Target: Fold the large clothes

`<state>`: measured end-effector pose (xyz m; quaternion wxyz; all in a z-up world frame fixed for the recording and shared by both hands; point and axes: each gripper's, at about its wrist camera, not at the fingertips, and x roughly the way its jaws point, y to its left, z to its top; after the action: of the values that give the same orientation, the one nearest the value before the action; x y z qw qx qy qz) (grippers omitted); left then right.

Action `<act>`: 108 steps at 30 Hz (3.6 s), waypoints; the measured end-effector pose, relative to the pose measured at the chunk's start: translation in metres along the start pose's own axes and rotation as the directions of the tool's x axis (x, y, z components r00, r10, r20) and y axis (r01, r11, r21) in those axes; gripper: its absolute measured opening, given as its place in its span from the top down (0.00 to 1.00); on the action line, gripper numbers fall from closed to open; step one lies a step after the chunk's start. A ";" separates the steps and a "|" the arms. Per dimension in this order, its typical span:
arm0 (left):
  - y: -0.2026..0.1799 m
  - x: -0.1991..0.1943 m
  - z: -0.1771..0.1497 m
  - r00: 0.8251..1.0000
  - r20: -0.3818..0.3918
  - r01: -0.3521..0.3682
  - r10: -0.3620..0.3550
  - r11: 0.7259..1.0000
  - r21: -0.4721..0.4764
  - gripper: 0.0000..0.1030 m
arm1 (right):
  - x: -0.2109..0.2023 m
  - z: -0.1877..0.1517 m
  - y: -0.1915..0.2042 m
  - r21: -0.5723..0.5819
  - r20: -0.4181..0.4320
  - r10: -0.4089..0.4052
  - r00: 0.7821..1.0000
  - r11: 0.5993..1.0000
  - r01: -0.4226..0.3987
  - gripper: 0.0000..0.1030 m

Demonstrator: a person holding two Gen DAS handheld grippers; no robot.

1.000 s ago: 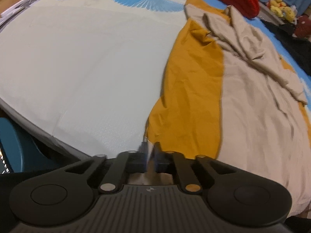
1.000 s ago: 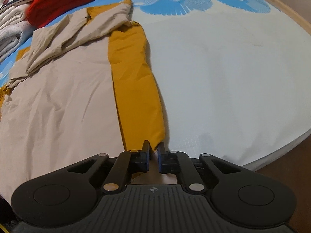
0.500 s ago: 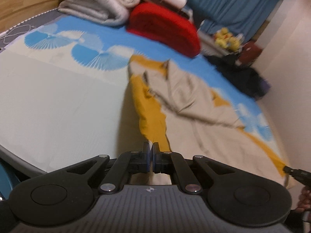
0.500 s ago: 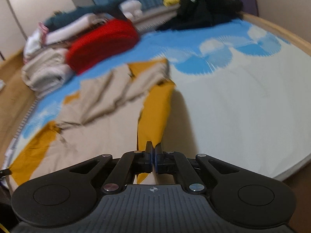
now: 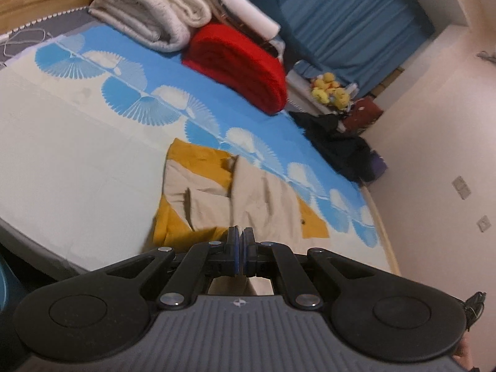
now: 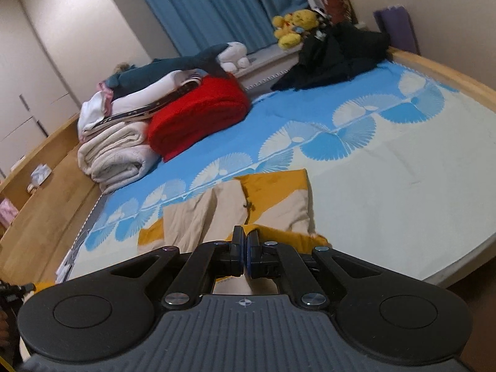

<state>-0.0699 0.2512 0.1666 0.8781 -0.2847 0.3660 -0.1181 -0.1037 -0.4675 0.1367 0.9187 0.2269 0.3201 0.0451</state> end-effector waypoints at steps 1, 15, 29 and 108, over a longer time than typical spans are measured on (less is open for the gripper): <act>0.006 0.017 0.005 1.000 -0.009 -0.015 0.015 1.000 -0.014 0.99 | 0.011 0.003 -0.005 0.003 -0.008 -0.009 1.000 1.000 0.009 0.99; 0.118 0.211 0.092 0.985 -0.083 -0.171 0.152 0.935 -0.310 0.59 | 0.219 0.047 -0.042 0.072 -0.032 -0.222 0.974 0.972 0.224 0.81; 0.083 0.248 0.055 0.936 -0.153 -0.312 0.318 0.948 0.064 0.41 | 0.258 0.012 -0.041 -0.167 -0.149 -0.269 0.951 0.955 0.244 0.62; 0.082 0.367 0.131 0.944 0.011 -0.330 0.330 0.942 0.061 0.99 | 0.393 0.048 -0.046 -0.111 -0.155 -0.325 0.933 0.944 0.311 0.97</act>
<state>0.2816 0.2185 -0.0182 0.8940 -0.1920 0.4044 0.0192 0.2337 -0.4373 -0.0736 0.8918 0.1283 0.4279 -0.0714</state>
